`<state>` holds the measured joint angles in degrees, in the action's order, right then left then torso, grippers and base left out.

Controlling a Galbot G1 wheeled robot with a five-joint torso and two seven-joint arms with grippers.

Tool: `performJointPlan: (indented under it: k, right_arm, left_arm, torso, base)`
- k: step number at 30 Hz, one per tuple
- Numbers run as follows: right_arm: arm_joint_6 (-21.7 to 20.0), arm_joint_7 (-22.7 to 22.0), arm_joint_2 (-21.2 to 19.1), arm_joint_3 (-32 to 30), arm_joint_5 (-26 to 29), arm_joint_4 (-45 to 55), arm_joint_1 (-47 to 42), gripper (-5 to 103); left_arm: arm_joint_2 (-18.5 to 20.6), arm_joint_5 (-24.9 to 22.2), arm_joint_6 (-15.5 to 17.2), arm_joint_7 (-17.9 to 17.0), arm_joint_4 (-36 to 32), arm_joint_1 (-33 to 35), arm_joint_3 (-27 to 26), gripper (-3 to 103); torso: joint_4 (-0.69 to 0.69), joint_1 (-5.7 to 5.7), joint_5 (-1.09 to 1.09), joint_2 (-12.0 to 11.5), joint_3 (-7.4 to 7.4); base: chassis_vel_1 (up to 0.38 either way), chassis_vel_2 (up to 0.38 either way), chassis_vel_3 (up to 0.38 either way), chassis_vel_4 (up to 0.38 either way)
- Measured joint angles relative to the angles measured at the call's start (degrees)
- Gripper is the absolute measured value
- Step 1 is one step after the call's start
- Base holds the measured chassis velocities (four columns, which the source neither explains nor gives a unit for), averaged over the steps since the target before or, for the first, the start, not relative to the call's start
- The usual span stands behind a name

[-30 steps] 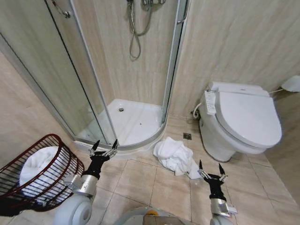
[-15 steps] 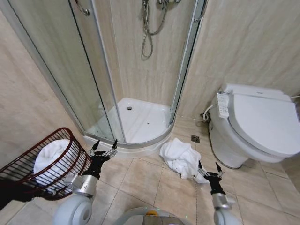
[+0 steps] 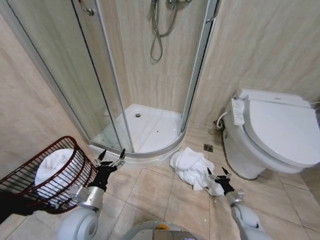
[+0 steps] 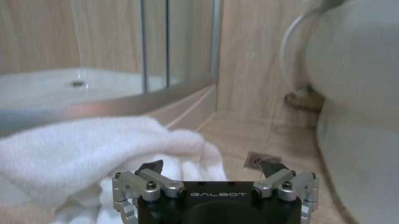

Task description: Discard the used towel into the hamper.

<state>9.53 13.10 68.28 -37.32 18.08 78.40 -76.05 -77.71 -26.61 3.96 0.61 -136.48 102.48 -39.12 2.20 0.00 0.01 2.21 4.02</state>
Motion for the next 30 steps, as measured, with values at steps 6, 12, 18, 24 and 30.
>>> performJointPlan:
  k: [6, 12, 18, 24, 30]
  right_arm:
    - [-3.2, -1.0, -0.7, 2.5, -2.2, -1.0, 2.0, 100]
    - [-6.0, -1.0, -1.8, 5.4, -5.0, -2.7, 4.5, 100]
    - [-7.5, -0.3, -3.2, 8.2, -4.1, -7.1, 8.4, 100]
    - [-9.1, 1.5, -4.1, 11.8, -2.4, -11.3, 12.8, 100]
    - [-11.7, 0.1, -3.2, 15.7, -1.9, -16.1, 16.9, 100]
  left_arm:
    - [0.0, 0.0, 0.0, 0.0, 0.0, 0.0, 0.0, 100]
    - [0.0, 0.0, 0.0, 0.0, 0.0, 0.0, 0.0, 100]
    - [0.0, 0.0, 0.0, 0.0, 0.0, 0.0, 0.0, 100]
    - [0.0, 0.0, 0.0, 0.0, 0.0, 0.0, 0.0, 100]
    - [0.0, 0.0, 0.0, 0.0, 0.0, 0.0, 0.0, 100]
  torso:
    - [0.01, 0.00, 0.00, -1.2, -1.25]
    - [0.00, 0.00, -0.01, -1.7, -1.76]
    - [0.00, 0.00, -0.01, -1.7, -1.78]
    - [0.00, 0.00, -0.02, -1.7, -1.71]
    - [0.00, 0.00, -0.02, -1.6, -1.62]
  base:
    - [0.043, 0.037, 0.041, 0.059]
    - [0.009, 0.007, 0.007, 0.009]
    - [0.000, 0.000, 0.000, 0.000]
    - [0.000, 0.000, 0.000, 0.000]
    - [0.000, 0.000, 0.000, 0.000]
